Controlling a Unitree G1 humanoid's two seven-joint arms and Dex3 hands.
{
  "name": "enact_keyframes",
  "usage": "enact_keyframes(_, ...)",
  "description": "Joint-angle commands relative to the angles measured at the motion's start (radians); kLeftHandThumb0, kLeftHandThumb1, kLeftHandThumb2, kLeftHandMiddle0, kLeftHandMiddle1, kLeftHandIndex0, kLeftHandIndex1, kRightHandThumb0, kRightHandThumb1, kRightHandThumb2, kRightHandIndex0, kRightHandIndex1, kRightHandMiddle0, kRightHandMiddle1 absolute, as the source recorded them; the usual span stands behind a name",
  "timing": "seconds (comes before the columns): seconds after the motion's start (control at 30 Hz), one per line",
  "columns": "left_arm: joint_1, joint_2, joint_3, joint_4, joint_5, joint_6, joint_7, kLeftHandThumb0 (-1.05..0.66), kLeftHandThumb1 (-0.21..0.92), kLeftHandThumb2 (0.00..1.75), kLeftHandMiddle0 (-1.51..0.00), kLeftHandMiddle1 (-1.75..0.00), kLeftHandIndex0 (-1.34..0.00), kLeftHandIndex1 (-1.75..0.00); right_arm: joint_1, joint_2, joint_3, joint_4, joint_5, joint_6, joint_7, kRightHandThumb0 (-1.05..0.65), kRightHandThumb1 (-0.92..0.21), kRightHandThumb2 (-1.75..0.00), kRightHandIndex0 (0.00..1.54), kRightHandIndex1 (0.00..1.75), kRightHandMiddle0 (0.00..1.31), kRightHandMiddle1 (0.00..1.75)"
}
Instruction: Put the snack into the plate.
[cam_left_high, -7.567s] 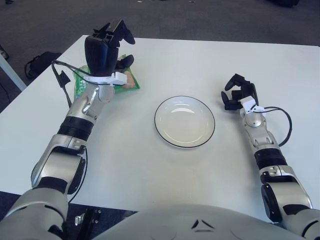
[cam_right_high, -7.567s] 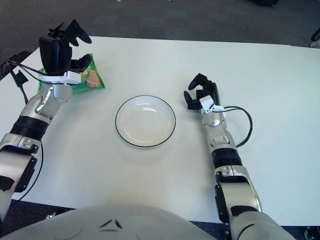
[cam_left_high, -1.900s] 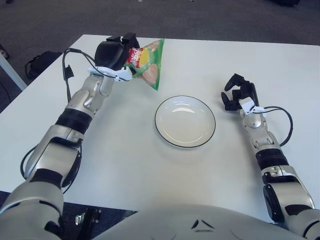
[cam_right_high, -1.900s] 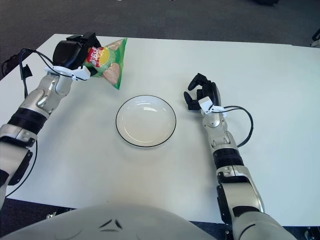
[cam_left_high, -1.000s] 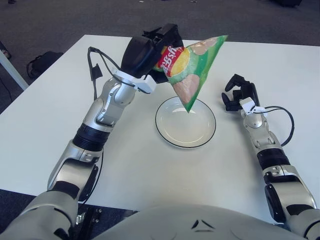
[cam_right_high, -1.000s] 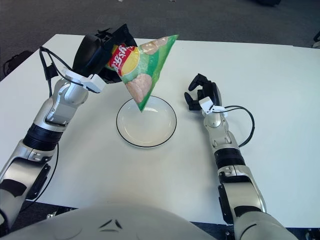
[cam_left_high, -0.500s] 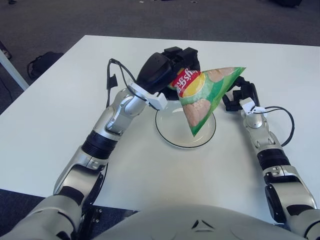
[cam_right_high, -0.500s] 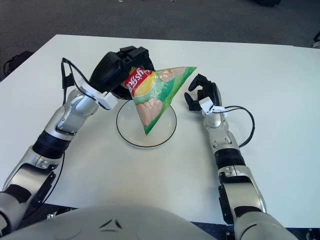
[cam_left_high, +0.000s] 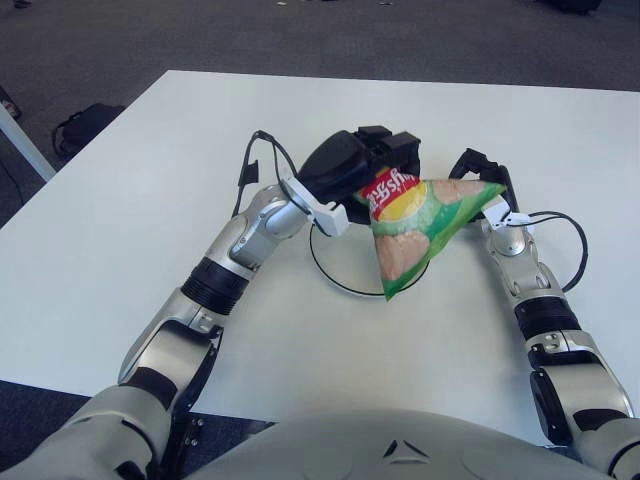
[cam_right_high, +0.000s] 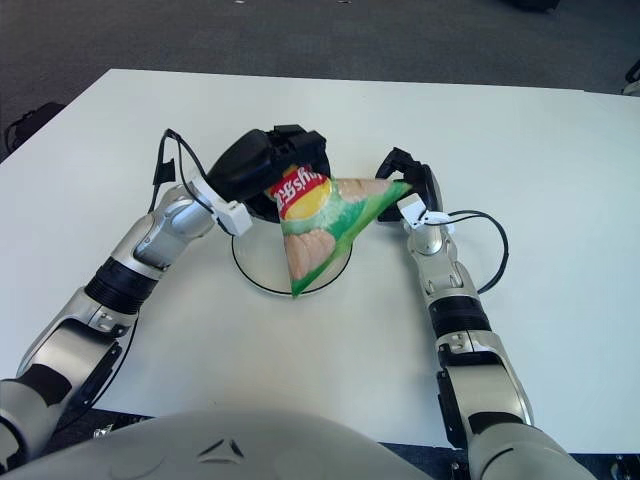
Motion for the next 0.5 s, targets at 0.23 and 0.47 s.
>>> enact_keyframes(0.23,-0.048,0.060,-0.095,0.136,0.284,-0.080,0.117,0.00,-0.04,1.70,-0.90,-1.68,-0.65,-1.75,0.080,0.016,0.031,0.086,-0.028,0.048,0.021,-0.51,-0.23,-1.42,1.29,1.75,0.68,1.75)
enact_keyframes(0.47,-0.111,0.097,-0.164,0.175,0.437,-0.084,0.195,0.00,-0.06,1.74,-0.90,-1.72,-0.66,-1.75,0.088,0.014,0.029,0.069,-0.018,0.067,0.046,-0.51,-0.25,-1.40,1.30,1.75,0.67,1.75)
